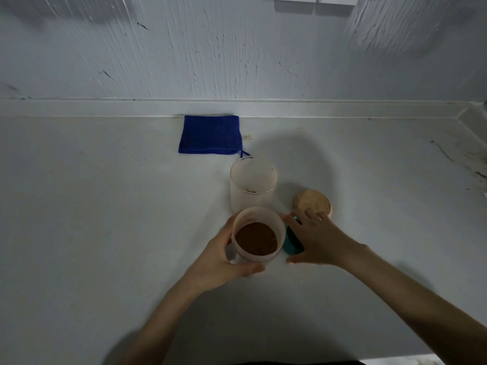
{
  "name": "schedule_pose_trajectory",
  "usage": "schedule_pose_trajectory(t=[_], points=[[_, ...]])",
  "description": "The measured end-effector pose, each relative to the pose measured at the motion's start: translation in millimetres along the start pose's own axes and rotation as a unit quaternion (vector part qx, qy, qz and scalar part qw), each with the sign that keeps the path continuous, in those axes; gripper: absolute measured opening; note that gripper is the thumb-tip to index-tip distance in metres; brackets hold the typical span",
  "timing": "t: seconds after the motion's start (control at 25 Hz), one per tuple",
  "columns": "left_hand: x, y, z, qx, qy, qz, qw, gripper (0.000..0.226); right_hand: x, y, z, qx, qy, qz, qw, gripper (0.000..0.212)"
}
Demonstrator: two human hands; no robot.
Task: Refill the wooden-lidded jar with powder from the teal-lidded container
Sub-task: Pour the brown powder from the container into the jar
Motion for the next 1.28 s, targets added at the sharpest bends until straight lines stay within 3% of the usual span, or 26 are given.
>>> schedule_pose_trajectory(t=[0.2,0.36,0.6,0.84,1.0,1.16,1.28], points=[[-7.9,1.5,1.5,0.001,-0.018,-0.009,1.0,0.075,-20.0,11.8,-12.6,0.126,-0.088,-0.024,0.988,0.089],[-17.1,3.9,-1.7,0.007,-0.03,-0.028,0.999,0.072,-46.4,17.8,-15.7,0.171,-0.207,-0.056,0.962,0.09],[-11.9,8.0,-6.7,0.015,-0.021,-0.017,1.0,0.061,-62.7,7.0,-5.8,0.254,-0.397,-0.071,0.879,0.081],[-0.3,7.3,-7.4,0.013,-0.007,-0.003,1.0,0.058,-58.4,11.1,-14.6,0.304,-0.421,-0.068,0.852,0.081],[19.2,-1.8,-23.7,0.073,0.04,0.039,0.996,0.041,-42.5,32.9,-45.4,0.379,-0.42,-0.063,0.822,0.076],[32.1,-18.0,-45.3,0.205,-0.015,0.051,0.977,0.048,-9.8,51.3,-83.2,0.396,-0.356,-0.017,0.846,0.09],[38.3,-37.6,-42.8,0.201,-0.066,0.014,0.977,0.081,11.0,49.6,-108.7,0.377,-0.212,0.003,0.902,0.099]])
Point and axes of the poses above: each hand's wrist, its own y-axis away from the middle knuckle, its own z-axis out of the palm, x = y × z, the point moved 4 cm from there along -y, towards the middle knuckle, and after that the axes turned 15 degrees about -z, right-handed, at the moved point
